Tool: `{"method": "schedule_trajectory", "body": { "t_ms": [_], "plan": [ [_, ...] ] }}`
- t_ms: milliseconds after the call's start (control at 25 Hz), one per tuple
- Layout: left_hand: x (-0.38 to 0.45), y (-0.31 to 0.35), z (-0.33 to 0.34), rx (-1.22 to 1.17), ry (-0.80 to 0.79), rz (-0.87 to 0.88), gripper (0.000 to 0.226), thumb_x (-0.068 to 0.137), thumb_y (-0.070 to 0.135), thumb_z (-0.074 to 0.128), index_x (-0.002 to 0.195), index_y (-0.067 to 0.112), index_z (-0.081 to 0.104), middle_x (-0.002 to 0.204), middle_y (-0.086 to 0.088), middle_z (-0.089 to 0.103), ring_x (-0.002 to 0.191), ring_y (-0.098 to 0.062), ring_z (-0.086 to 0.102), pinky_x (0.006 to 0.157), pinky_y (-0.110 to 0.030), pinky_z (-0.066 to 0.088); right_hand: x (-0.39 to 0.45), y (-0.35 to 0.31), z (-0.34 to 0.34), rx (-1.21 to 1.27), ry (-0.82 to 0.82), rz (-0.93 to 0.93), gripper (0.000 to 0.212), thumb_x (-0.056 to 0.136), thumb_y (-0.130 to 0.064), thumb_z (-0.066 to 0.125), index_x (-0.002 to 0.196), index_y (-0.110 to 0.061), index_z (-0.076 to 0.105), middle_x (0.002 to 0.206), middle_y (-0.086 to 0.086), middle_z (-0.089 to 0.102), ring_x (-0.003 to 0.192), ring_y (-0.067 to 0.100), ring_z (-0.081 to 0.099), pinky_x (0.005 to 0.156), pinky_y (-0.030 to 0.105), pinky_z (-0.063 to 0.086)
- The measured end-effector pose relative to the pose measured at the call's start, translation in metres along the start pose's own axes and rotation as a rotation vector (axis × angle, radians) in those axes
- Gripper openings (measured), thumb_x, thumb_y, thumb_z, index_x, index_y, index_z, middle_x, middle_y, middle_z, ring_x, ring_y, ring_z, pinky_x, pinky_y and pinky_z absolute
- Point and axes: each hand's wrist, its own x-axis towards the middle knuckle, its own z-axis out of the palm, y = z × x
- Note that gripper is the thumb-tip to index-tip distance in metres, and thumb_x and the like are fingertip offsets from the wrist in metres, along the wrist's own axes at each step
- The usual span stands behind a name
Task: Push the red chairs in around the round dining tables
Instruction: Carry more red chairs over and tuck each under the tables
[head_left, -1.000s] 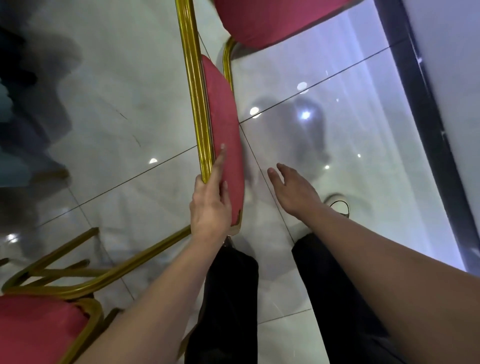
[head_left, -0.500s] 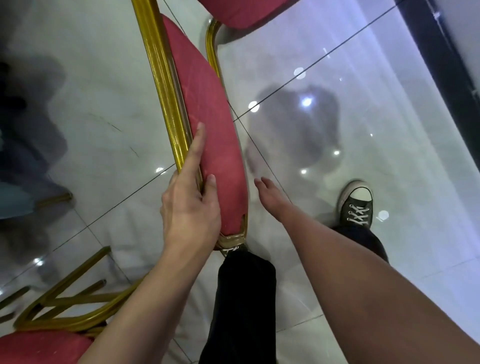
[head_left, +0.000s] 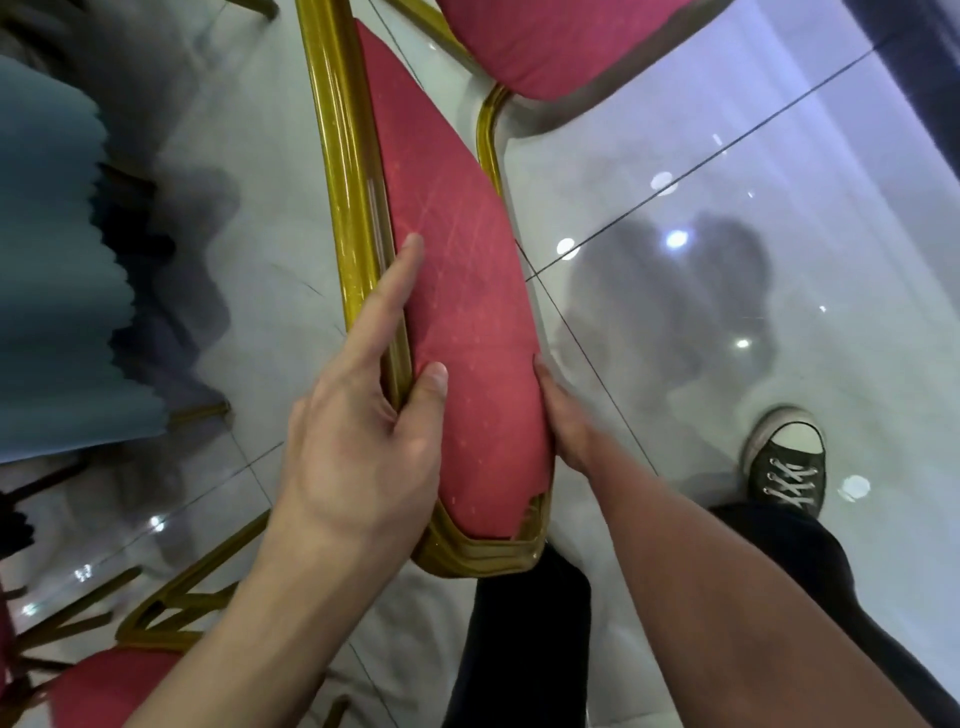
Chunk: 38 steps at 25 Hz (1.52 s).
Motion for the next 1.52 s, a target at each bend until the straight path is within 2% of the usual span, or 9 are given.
{"method": "schedule_trajectory", "body": {
  "t_ms": [240, 400, 480, 640, 760, 960, 1200, 1400, 1520],
  "plan": [
    [-0.035, 0.038, -0.052, 0.022, 0.019, -0.01, 0.067, 0.1, 0.015, 0.058, 0.144, 0.061, 0.037, 0.145, 0.035, 0.045, 0.127, 0.014, 0.048, 0.097, -0.021, 0.053, -0.083, 0.007, 0.02, -0.105, 0.22, 0.024, 0.104, 0.069, -0.101, 0.039, 0.121, -0.016, 0.07, 0.113, 0.006, 0.073, 0.103, 0.025, 0.07, 0.099, 0.048, 0.054],
    [-0.057, 0.07, -0.101, -0.076, 0.012, -0.091, 0.062, 0.1, 0.013, 0.061, 0.143, 0.055, 0.045, 0.145, 0.028, 0.05, 0.127, 0.002, 0.055, 0.099, -0.036, 0.056, -0.149, -0.01, 0.022, -0.2, 0.301, 0.028, 0.112, 0.07, -0.1, 0.04, 0.128, -0.008, 0.067, 0.122, 0.01, 0.069, 0.105, 0.026, 0.066, 0.099, 0.04, 0.052],
    [-0.065, 0.081, -0.121, -0.097, 0.011, -0.095, 0.061, 0.098, 0.013, 0.064, 0.146, 0.045, 0.047, 0.144, 0.019, 0.054, 0.123, -0.007, 0.061, 0.101, -0.041, 0.054, -0.179, -0.02, 0.019, -0.252, 0.367, 0.006, 0.106, 0.074, -0.096, 0.042, 0.123, -0.006, 0.068, 0.117, 0.01, 0.069, 0.096, 0.023, 0.065, 0.086, 0.031, 0.049],
    [-0.09, 0.098, -0.148, -0.207, 0.038, -0.197, 0.059, 0.099, 0.009, 0.061, 0.148, 0.038, 0.047, 0.141, 0.009, 0.056, 0.094, -0.012, 0.073, 0.076, -0.035, 0.064, -0.242, -0.039, 0.01, -0.358, 0.418, 0.006, 0.098, 0.075, -0.094, 0.046, 0.116, -0.007, 0.068, 0.103, 0.007, 0.068, 0.083, 0.018, 0.063, 0.065, 0.026, 0.043],
    [-0.105, 0.107, -0.169, -0.304, 0.042, -0.281, 0.059, 0.098, 0.008, 0.063, 0.147, 0.039, 0.048, 0.142, 0.005, 0.056, 0.103, -0.013, 0.072, 0.077, -0.032, 0.063, -0.28, -0.061, 0.002, -0.451, 0.472, 0.008, 0.101, 0.074, -0.094, 0.046, 0.118, -0.006, 0.068, 0.111, 0.014, 0.069, 0.091, 0.027, 0.065, 0.073, 0.033, 0.045],
    [-0.117, 0.135, -0.2, -0.387, 0.064, -0.378, 0.064, 0.094, 0.006, 0.068, 0.149, 0.033, 0.047, 0.131, 0.004, 0.061, 0.101, -0.016, 0.072, 0.078, -0.032, 0.062, -0.342, -0.109, 0.002, -0.579, 0.521, 0.039, 0.115, 0.064, -0.102, 0.041, 0.117, -0.003, 0.067, 0.095, 0.011, 0.065, 0.072, 0.019, 0.059, 0.057, 0.029, 0.039],
    [-0.129, 0.175, -0.234, -0.362, 0.103, -0.438, 0.067, 0.092, 0.006, 0.071, 0.151, 0.023, 0.045, 0.123, 0.0, 0.063, 0.093, -0.024, 0.074, 0.074, -0.041, 0.064, -0.403, -0.137, 0.001, -0.6, 0.567, 0.104, 0.109, 0.071, -0.092, 0.052, 0.127, 0.001, 0.061, 0.104, 0.019, 0.065, 0.092, 0.038, 0.065, 0.092, 0.049, 0.056],
    [-0.145, 0.203, -0.248, -0.391, 0.079, -0.467, 0.058, 0.094, -0.001, 0.063, 0.146, 0.024, 0.051, 0.132, -0.005, 0.058, 0.091, -0.031, 0.072, 0.071, -0.042, 0.064, -0.47, -0.159, -0.006, -0.606, 0.578, 0.141, 0.084, 0.086, -0.069, 0.062, 0.132, 0.002, 0.058, 0.113, 0.022, 0.065, 0.091, 0.036, 0.065, 0.078, 0.04, 0.052],
    [-0.155, 0.215, -0.256, -0.438, 0.078, -0.459, 0.05, 0.097, -0.007, 0.05, 0.136, 0.023, 0.061, 0.118, -0.003, 0.063, 0.066, -0.023, 0.068, 0.053, -0.031, 0.059, -0.509, -0.176, -0.008, -0.609, 0.548, 0.166, 0.059, 0.095, -0.052, 0.061, 0.119, 0.001, 0.066, 0.112, 0.021, 0.069, 0.095, 0.039, 0.068, 0.09, 0.048, 0.057]
  ]
}}
